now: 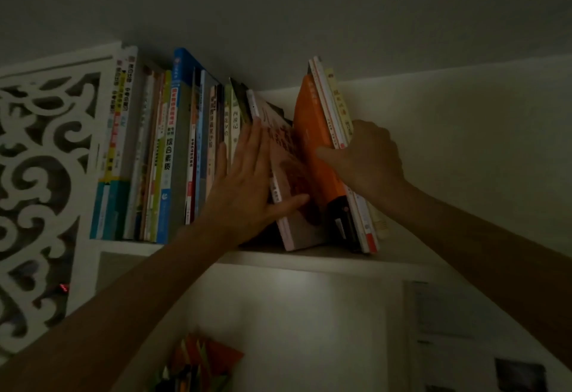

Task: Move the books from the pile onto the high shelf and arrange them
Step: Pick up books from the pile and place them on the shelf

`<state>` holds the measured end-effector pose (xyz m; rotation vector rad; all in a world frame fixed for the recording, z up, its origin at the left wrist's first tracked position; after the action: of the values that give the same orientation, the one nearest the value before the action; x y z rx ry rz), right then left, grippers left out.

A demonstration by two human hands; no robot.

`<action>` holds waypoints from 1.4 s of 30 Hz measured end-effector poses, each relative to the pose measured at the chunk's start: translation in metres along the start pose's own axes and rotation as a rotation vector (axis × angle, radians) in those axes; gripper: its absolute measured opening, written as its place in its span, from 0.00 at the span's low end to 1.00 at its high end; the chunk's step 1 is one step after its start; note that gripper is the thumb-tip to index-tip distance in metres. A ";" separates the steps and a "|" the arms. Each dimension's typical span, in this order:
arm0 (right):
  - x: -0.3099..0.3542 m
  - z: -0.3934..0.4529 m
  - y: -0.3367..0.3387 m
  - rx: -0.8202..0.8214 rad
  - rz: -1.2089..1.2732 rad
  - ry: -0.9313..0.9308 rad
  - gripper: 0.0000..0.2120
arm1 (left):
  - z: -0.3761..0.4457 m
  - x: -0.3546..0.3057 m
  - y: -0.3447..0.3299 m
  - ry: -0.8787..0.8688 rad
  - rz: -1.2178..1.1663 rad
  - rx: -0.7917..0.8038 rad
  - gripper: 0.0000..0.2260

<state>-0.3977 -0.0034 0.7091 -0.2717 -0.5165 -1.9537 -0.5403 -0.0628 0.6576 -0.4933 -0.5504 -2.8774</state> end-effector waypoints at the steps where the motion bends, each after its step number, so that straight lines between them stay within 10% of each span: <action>1: 0.003 -0.001 -0.003 -0.009 0.027 -0.015 0.25 | 0.004 -0.001 -0.004 0.019 0.018 -0.015 0.45; 12: 0.043 -0.023 -0.062 0.282 -0.210 0.182 0.36 | -0.033 0.050 -0.001 0.063 -0.142 0.007 0.34; 30: 0.021 -0.132 0.045 0.038 -0.174 0.231 0.19 | -0.116 -0.059 0.060 -0.022 -0.651 -0.256 0.16; 36: -0.092 -0.271 0.099 0.421 -0.402 -0.025 0.18 | -0.184 -0.211 0.005 -0.299 -0.852 -0.022 0.12; 42: -0.290 -0.461 0.137 0.897 -0.731 -0.549 0.17 | -0.314 -0.372 -0.103 -0.162 -1.248 0.595 0.17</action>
<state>-0.1314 -0.0357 0.2158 -0.0218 -1.9927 -2.0691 -0.3075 -0.0505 0.2182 -0.3198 -2.3354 -3.3452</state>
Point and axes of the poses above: each hand's wrist, its own z-axis towards the middle knuckle, its own y-axis out of the back of the hand, x = y × z, the point moved 10 cm from there along z, towards the middle knuckle, and after that the axes turned 10 degrees about -y, right-handed, at the moved point
